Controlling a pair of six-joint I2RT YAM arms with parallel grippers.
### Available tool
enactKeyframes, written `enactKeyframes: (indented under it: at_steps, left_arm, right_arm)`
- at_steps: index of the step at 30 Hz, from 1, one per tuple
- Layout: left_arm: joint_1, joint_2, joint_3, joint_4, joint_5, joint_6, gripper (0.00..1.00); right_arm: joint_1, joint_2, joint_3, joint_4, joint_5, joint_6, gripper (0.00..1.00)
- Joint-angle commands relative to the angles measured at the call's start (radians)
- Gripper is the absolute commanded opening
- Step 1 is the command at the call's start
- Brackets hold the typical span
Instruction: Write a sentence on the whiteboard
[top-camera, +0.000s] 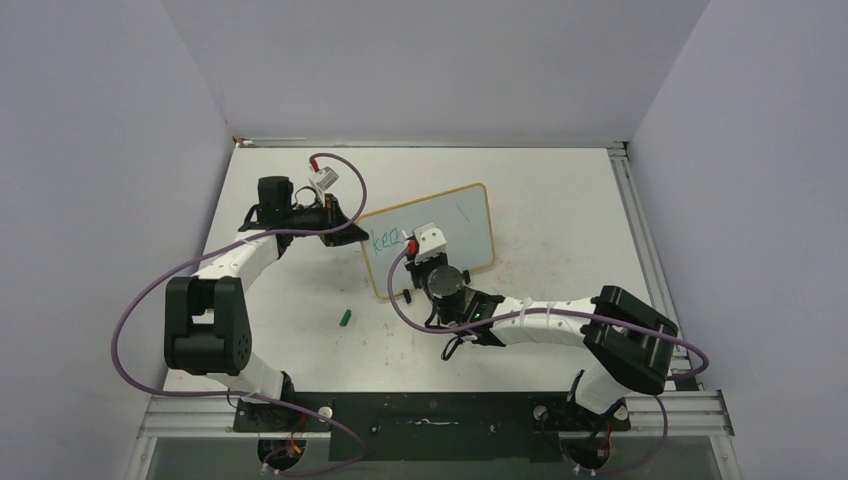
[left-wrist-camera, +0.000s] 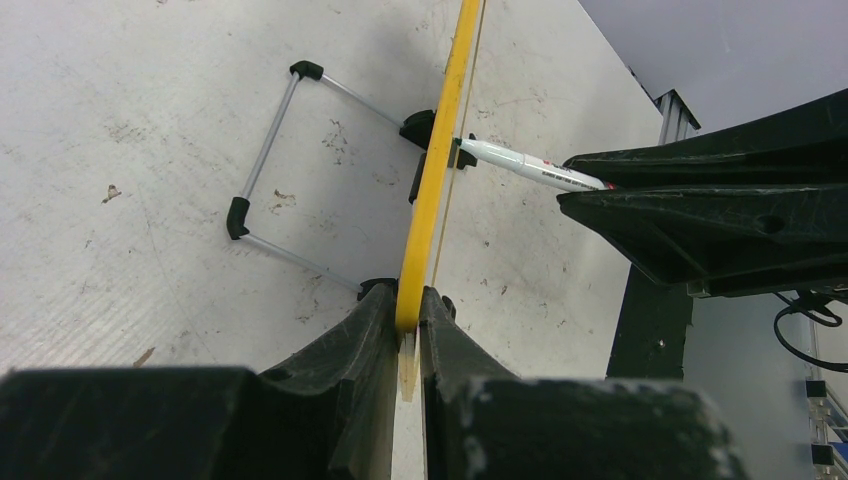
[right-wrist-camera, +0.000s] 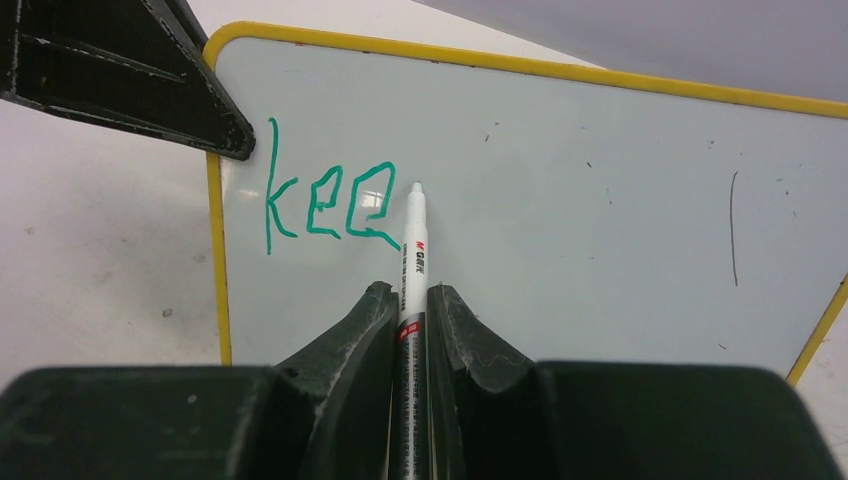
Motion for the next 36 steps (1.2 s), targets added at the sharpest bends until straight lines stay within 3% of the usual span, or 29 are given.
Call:
enactKeyframes:
  at_steps: [1, 23, 36]
  left_arm:
    - [0.005, -0.030, 0.039, -0.016, -0.002, 0.022, 0.00]
    - [0.005, -0.031, 0.039, -0.016, -0.001, 0.021, 0.00]
    - [0.005, -0.037, 0.037, -0.017, 0.000, 0.022, 0.00]
  right_arm:
    - [-0.014, 0.022, 0.042, 0.026, -0.016, 0.008, 0.05]
    - [0.053, 0.016, -0.096, -0.063, 0.001, 0.177, 0.05]
    - [0.060, -0.075, -0.036, -0.029, 0.032, 0.057, 0.05]
